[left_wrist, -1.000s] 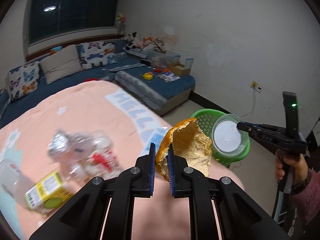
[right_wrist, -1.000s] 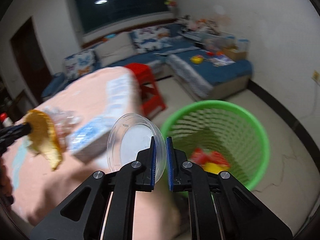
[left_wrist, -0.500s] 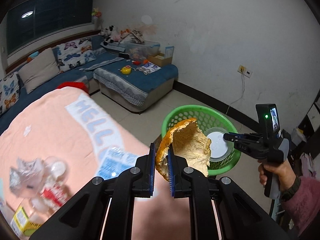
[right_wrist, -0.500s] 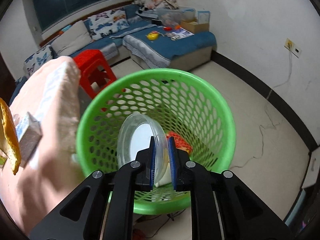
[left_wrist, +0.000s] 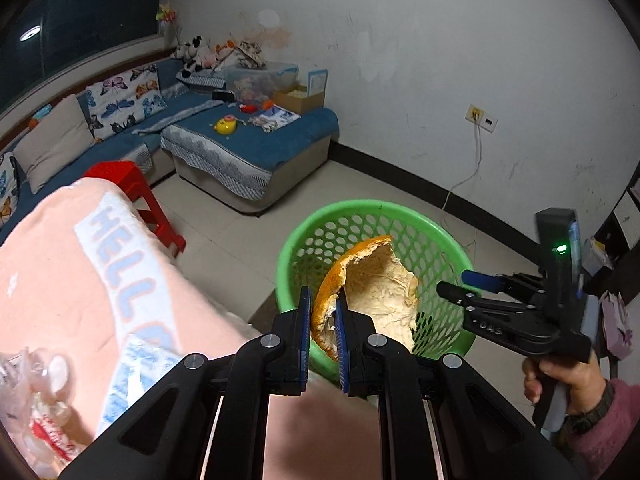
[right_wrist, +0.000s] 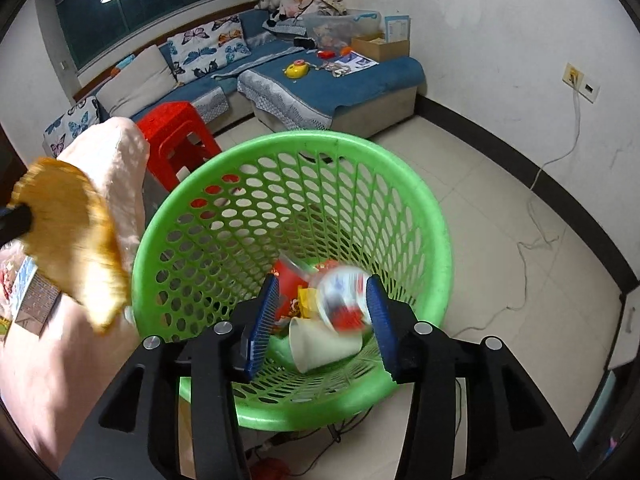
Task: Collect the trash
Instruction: 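Carry the clear lid to the basket and release it while the left gripper carries the crust, then lower the bread crust into the green basket and open the left gripper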
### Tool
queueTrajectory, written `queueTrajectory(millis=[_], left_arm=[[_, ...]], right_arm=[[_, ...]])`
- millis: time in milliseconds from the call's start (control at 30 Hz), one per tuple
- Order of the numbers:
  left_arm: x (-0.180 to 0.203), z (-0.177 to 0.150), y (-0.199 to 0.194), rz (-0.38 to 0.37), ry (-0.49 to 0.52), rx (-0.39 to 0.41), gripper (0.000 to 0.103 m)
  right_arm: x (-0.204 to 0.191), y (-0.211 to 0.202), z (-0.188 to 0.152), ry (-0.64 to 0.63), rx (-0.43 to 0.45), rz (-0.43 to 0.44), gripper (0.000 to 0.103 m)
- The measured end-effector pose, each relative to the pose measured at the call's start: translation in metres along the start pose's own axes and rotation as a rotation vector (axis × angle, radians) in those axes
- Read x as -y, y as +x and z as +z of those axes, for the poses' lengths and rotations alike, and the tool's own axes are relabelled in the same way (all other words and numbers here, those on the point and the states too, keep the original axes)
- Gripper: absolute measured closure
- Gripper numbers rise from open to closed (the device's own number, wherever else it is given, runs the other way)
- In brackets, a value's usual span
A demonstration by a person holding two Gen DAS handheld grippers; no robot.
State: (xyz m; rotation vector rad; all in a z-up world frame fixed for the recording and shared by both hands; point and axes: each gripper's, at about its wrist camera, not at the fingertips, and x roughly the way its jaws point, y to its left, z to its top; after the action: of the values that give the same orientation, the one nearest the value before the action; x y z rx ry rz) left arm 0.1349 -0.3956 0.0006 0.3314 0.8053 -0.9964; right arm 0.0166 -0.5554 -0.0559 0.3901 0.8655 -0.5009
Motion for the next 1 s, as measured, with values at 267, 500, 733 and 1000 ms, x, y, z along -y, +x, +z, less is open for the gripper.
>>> queueTrajectory(millis=[267, 500, 733, 1000], left_arm=[[0.017, -0.001, 0.042, -0.008, 0.022, -0.083, 0.092], [0.03, -0.012, 0.066, -0.029, 0.031, -0.135, 0.087], [0.026, -0.014, 0.057, -0.063, -0.004, -0.115, 0.067], [0.0, -0.022, 0.004, 0.003, -0.022, -0.032, 0.046]], right_arm=[[0.008, -0.022, -0.003, 0.02, 0.054, 0.014, 0.049], [0.014, -0.028, -0.006, 0.036, 0.063, 0.022, 0.048], [0.009, -0.035, -0.006, 0.031, 0.074, 0.033, 0.048], [-0.012, -0.051, -0.005, 0.003, 0.1, 0.071, 0.045]])
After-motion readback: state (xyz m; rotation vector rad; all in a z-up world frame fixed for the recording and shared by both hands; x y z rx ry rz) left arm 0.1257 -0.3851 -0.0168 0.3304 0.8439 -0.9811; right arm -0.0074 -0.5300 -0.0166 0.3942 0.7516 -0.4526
